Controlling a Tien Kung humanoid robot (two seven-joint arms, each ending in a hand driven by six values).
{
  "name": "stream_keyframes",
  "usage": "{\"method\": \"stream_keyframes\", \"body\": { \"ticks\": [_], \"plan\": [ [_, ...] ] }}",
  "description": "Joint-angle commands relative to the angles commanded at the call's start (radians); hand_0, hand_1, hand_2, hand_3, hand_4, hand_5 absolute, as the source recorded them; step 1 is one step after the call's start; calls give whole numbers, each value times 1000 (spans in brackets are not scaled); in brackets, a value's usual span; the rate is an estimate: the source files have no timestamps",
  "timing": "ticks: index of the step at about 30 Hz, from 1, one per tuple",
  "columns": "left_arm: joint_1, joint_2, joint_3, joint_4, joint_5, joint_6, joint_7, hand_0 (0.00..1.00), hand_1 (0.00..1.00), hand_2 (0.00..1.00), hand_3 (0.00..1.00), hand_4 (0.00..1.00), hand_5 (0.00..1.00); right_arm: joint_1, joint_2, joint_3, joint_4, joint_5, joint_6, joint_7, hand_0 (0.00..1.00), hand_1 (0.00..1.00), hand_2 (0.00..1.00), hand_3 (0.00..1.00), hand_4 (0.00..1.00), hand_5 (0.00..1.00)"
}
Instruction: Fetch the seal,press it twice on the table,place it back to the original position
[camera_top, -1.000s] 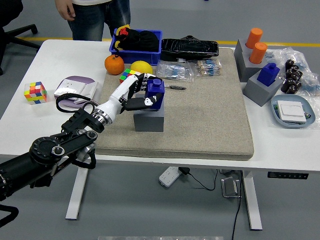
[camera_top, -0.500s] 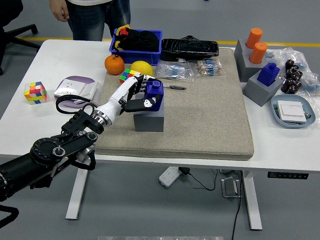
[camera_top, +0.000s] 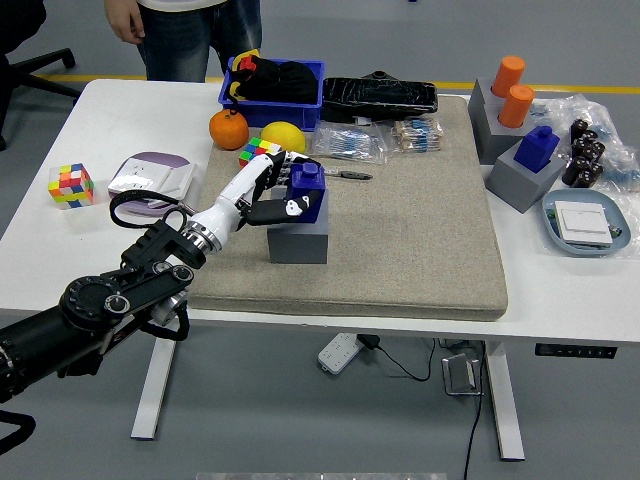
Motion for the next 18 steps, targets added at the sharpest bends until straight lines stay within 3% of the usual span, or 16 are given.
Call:
{"method": "stream_keyframes", "body": {
  "ticks": [18],
  "plan": [
    [-6,8,5,7,0,2,-3,654,449,401,472,283,2,-1,0,-2,0,2,0,0,880,801,761,761,834,562]
  ]
}}
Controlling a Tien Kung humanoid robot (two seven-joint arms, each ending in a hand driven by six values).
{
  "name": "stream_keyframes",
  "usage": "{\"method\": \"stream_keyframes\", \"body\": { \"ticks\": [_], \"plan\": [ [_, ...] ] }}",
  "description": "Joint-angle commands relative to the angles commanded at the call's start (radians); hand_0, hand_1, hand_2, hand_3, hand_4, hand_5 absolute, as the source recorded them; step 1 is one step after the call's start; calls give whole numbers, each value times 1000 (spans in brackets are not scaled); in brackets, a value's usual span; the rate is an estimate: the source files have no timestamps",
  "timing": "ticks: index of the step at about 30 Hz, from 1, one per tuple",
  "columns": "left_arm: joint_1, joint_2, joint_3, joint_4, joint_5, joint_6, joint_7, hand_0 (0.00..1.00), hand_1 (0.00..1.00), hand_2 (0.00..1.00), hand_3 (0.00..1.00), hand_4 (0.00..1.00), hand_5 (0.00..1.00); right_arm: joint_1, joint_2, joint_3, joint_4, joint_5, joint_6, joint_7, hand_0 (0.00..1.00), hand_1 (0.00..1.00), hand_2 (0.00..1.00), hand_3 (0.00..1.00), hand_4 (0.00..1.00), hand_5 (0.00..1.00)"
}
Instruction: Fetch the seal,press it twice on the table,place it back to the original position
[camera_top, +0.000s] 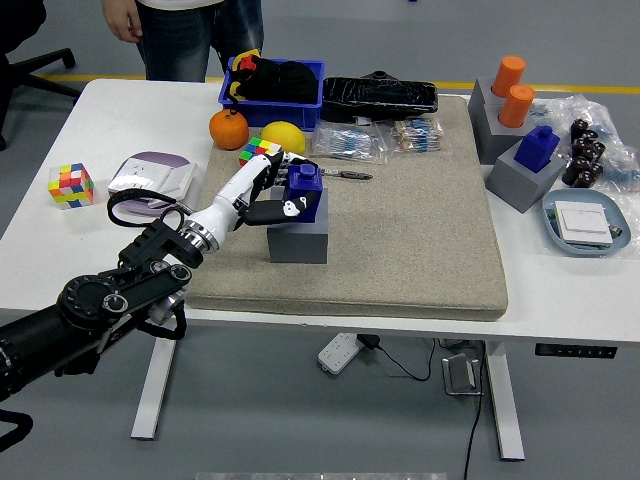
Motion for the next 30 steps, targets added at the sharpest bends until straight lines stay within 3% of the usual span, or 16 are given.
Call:
{"method": "stream_keyframes", "body": {
  "ticks": [18,19,24,25,30],
  "plan": [
    [6,-9,14,0,-11,1,-3,688,493,437,479,303,2,0,1,-2,-1,1,1,0,880,801,760,761,835,563],
    [7,-10,14,0,-11,1,-3,745,570,520,502,479,2,0,1,-2,-1,1,1,0,880,801,760,761,835,563],
    [8,-9,15,1,-12,2,-4,745,570,520,502,479,2,0,0,-3,-1,1,1,0,880,801,760,761,835,563],
    [8,-9,15,2,-12,2,-5,780,757,685,593,663,2,0,0,-3,-1,1,1,0,881,801,760,761,835,563],
    [9,-10,19,6,-15,-3,-5,780,757,685,593,663,2,0,1,-2,0,2,2,0,881,801,760,761,835,563]
  ]
}}
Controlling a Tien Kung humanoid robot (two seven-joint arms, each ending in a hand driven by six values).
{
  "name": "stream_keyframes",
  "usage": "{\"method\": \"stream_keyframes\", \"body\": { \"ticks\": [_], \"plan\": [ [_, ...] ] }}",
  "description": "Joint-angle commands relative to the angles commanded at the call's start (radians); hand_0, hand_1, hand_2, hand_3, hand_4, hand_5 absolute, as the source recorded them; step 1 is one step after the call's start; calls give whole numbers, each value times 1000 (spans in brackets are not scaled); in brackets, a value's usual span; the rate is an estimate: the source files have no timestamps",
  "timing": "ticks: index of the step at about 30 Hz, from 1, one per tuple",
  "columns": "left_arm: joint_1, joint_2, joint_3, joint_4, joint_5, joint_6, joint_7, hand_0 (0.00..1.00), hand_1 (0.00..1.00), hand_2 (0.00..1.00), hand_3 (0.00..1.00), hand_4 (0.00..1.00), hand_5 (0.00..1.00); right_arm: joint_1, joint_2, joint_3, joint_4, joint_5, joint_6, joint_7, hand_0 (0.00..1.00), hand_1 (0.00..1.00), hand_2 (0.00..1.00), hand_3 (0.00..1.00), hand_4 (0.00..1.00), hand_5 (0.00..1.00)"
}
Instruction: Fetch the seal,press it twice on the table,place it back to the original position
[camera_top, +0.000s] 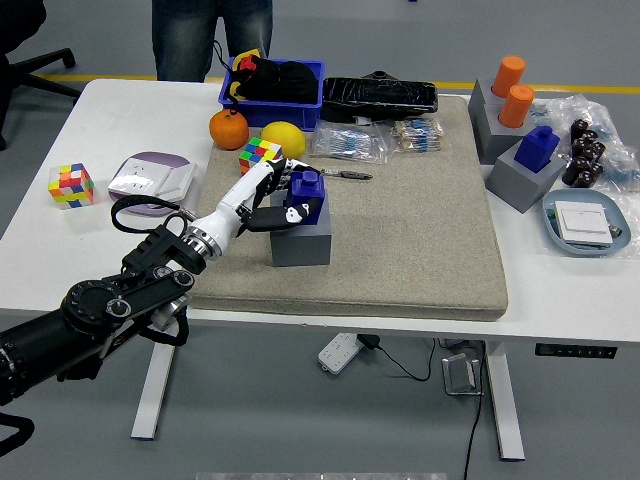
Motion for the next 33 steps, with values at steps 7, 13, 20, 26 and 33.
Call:
{"method": "stream_keyframes", "body": {
  "ticks": [7,13,20,26,33],
  "plan": [
    [0,1,-1,4,3,1,-1,858,860,819,789,940,2,0,-1,0,0,-1,0,-1,881,801,758,761,835,563],
    [0,1,-7,6,14,4,-4,889,914,903,908,998,2,-1,1,0,0,0,1,0,881,801,758,761,836,563],
    [-2,2,-20,11,37,5,-1,933,985,984,990,998,143,-1,0,-1,-1,0,1,-1,881,801,757,761,836,563],
    [-1,2,-44,20,44,2,7,998,998,998,998,998,401,-1,1,1,0,0,2,-1,881,801,753,759,837,562],
    [17,9,-117,15,43,-6,3,998,998,998,998,998,490,-3,0,4,-1,-2,2,-1,881,801,753,759,836,562]
  ]
}}
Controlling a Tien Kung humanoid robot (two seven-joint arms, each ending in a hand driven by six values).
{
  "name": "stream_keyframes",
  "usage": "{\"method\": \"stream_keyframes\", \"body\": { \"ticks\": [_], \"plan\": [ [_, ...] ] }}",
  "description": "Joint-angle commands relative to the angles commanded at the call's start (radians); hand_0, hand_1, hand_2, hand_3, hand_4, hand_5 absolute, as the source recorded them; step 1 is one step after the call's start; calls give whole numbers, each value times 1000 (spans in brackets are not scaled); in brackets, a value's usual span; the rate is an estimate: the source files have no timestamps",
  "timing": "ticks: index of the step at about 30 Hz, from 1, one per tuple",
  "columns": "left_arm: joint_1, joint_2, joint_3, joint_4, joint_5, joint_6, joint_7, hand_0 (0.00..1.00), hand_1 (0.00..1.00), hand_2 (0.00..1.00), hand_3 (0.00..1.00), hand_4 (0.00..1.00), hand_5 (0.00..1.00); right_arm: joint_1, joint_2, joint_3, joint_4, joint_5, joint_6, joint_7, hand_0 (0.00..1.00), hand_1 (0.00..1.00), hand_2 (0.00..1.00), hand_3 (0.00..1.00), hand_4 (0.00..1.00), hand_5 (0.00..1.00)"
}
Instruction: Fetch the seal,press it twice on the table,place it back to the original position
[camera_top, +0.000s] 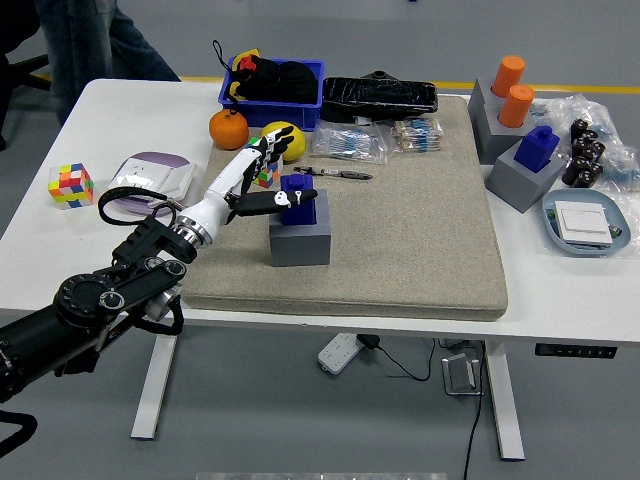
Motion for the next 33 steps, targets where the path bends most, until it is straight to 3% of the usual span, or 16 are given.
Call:
{"method": "stream_keyframes", "body": {
  "ticks": [5,10,15,16,17,23,27,33],
  "plan": [
    [33,31,-93,-40,26,-4,22,998,998,998,998,998,510,-2,-1,6,1,-2,0,1,881,801,751,759,837,562],
    [93,95,-210,-72,15,24,22,998,998,998,998,998,509,-6,-4,13,0,-7,-1,1,881,801,751,758,837,562],
    [137,143,-259,-45,-54,54,1,998,998,998,998,998,509,-7,-3,13,-2,-8,0,1,881,801,751,758,837,562],
    [147,154,-267,-39,-59,57,0,944,971,965,981,998,439,-5,-2,15,-2,-10,0,1,881,800,750,758,838,560],
    [156,164,-273,-35,-59,62,0,944,971,965,981,998,439,-4,-1,19,-2,-11,-1,2,881,800,750,758,838,560],
    [225,224,-326,-28,-43,43,30,938,960,954,972,998,429,1,-8,29,0,-16,-5,4,881,800,749,757,838,560],
    [260,240,-384,-23,-36,38,33,938,960,954,972,998,429,-1,-11,29,-1,-17,-6,4,881,800,749,757,838,560],
    [277,242,-429,-18,-28,35,36,935,942,941,966,998,421,-5,-14,33,-1,-18,-8,4,880,800,748,758,838,560]
  ]
}}
